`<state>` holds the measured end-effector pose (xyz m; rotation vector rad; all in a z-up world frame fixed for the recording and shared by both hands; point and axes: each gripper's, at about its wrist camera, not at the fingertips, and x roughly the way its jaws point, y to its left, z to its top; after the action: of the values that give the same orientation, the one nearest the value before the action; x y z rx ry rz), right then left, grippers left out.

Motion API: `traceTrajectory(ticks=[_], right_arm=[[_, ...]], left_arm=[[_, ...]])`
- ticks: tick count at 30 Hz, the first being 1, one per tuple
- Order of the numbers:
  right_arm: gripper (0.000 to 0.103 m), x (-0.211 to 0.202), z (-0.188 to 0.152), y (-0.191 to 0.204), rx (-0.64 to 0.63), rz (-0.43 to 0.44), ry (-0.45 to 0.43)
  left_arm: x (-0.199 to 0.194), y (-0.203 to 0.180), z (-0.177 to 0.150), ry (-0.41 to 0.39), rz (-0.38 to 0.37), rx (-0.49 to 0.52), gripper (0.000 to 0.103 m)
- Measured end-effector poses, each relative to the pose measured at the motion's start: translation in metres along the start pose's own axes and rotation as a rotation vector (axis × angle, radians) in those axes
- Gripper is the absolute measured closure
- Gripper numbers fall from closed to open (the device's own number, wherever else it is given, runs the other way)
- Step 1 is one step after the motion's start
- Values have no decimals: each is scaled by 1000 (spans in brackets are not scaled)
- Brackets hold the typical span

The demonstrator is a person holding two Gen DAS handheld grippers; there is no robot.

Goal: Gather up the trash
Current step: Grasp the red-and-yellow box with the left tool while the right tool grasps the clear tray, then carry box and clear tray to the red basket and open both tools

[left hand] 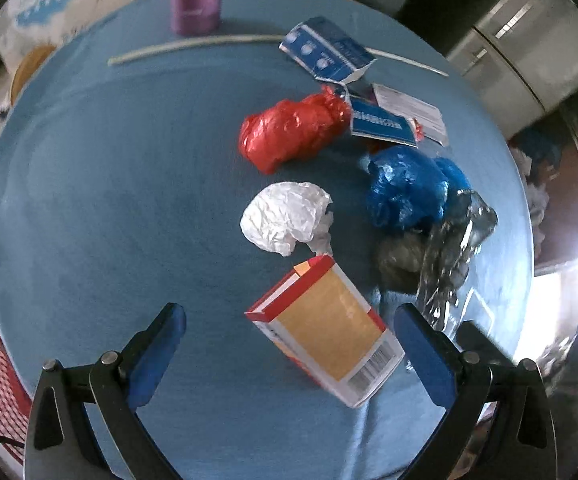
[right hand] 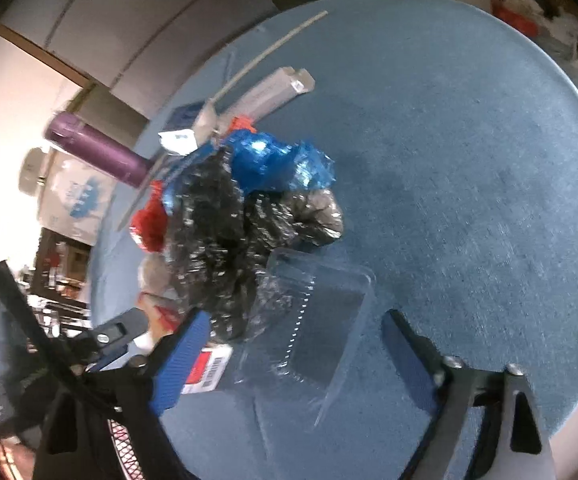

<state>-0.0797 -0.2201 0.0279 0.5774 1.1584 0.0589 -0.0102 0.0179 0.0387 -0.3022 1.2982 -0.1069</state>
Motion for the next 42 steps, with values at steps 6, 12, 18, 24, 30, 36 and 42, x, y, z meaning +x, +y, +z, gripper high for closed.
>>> traceTrajectory(ticks=[6,12,18,24,30,36,42], right_arm=[[37,7,-2,1,-15,-29,21],[41,-8,-5,-16,-6,-39,-12],[41,-18,-7,-33,24,-25,-22],[41,-25,-18,-25,-11,20,-26],[41,-29,-33,3,-78,64,-14],[41,-23,-55,52,-191,128,16],[41,-6,-88,136,-382,232,77]], left_arm=[[20,3,0,49,-16,-51,9],[32,3,-10,92,-26,-41,31],[26,12,-28,71,-8,31,47],[17,34,-48,33,-3,60,55],[-9,60,-67,-51,13,91,55],[-78,99,-95,-199,55,102,55],[-138,141,-115,-341,157,34,55]])
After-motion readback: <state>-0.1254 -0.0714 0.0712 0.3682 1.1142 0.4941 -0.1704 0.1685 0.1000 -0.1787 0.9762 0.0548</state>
